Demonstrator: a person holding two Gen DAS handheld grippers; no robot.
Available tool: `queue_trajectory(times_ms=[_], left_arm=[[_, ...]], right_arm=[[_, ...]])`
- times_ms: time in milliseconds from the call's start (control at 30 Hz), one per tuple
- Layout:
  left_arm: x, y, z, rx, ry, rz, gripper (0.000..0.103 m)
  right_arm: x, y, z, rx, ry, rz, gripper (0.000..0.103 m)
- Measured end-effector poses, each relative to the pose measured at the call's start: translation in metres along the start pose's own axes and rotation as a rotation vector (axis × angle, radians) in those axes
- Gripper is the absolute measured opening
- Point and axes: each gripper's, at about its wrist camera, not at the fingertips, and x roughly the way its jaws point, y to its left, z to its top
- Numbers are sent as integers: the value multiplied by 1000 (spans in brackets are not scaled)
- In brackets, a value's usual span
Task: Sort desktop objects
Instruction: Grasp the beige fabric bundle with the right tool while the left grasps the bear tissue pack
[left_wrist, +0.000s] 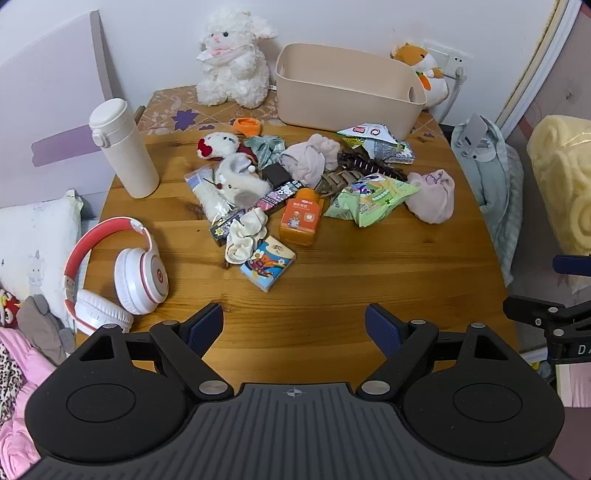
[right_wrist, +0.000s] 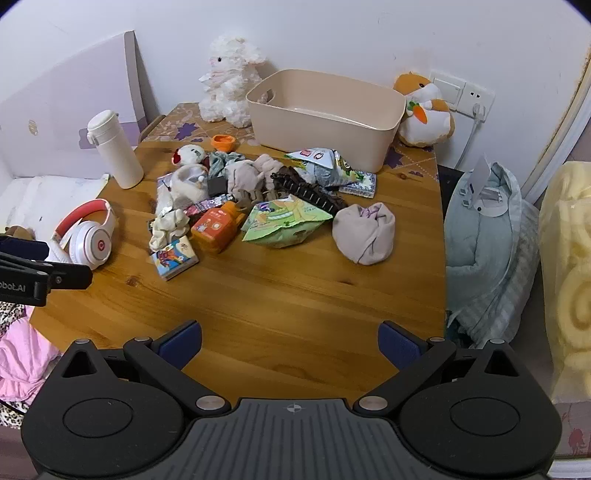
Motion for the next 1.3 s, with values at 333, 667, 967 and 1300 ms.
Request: queue_trajectory(times_ms=[333,667,967,1300], left_arm=[[31,8,12,18,20,1,86],[66,16,30,-38,21,-55,86],[113,20,40,-35,76,-35,85],[160,12,55,45,66,-19,83]], right_arm=[[23,-11,12,26,9,-51,103],[55,-24,15,-61,-63,-94,103],[99,-42,16,-51,-60,-113,97],[156,-63,38,-71,-19,-155,97]])
